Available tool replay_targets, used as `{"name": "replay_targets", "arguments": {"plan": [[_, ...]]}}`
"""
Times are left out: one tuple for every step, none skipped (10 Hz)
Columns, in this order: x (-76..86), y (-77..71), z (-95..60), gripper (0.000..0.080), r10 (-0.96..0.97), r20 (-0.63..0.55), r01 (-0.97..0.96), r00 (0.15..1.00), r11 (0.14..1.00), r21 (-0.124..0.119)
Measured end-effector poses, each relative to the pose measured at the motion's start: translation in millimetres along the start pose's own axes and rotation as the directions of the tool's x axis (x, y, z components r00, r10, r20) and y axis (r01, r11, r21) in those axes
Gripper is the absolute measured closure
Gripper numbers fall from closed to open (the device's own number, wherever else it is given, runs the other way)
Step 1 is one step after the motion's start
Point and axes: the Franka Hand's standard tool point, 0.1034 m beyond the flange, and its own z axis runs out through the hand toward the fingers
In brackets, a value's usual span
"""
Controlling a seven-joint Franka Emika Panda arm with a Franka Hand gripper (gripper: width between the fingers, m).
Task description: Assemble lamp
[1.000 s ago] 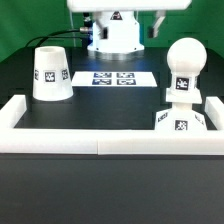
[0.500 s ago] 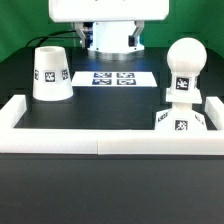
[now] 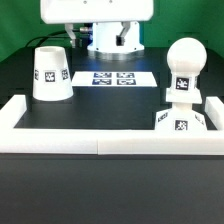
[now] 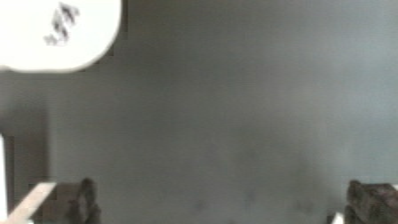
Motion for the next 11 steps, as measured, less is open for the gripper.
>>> {"name": "replay_targets", "arguments": {"plan": [[-12.8, 7.8, 1.1, 0.0101, -0.006, 0.003, 0.006, 1.0, 1.0, 0.002], [-18.2, 13.4, 1.0, 0.0101, -0.017, 0.004, 0.017, 1.0, 1.0, 0.004], [-29.5, 23.8, -0.3, 0.0101, -0.03, 0.005, 0.03, 1.0, 1.0, 0.007], [-39.7, 33.3, -1.6, 0.0101, -0.023, 0.006, 0.023, 1.0, 1.0, 0.01], [-44.0, 39.6, -2.4, 0.0101, -0.009, 0.006, 0.009, 1.0, 1.0, 0.01], [-44.7, 48.8, -7.6, 0.0101, 0.006, -0.003, -0.006, 1.0, 1.0, 0.009], [-49.0, 56.5, -7.4, 0.0101, 0.002, -0.006, -0.002, 1.0, 1.0, 0.012], [-56.6, 63.9, -3.7, 0.0101, 0.004, 0.0, -0.004, 1.0, 1.0, 0.017], [-60.7, 66.5, 2.0, 0.0101, 0.012, -0.003, -0.012, 1.0, 1.0, 0.018], [-61.9, 66.7, 9.7, 0.0101, 0.011, -0.006, -0.011, 1.0, 1.0, 0.013], [-63.2, 66.3, 17.7, 0.0101, 0.013, 0.002, -0.013, 1.0, 1.0, 0.012]]}}
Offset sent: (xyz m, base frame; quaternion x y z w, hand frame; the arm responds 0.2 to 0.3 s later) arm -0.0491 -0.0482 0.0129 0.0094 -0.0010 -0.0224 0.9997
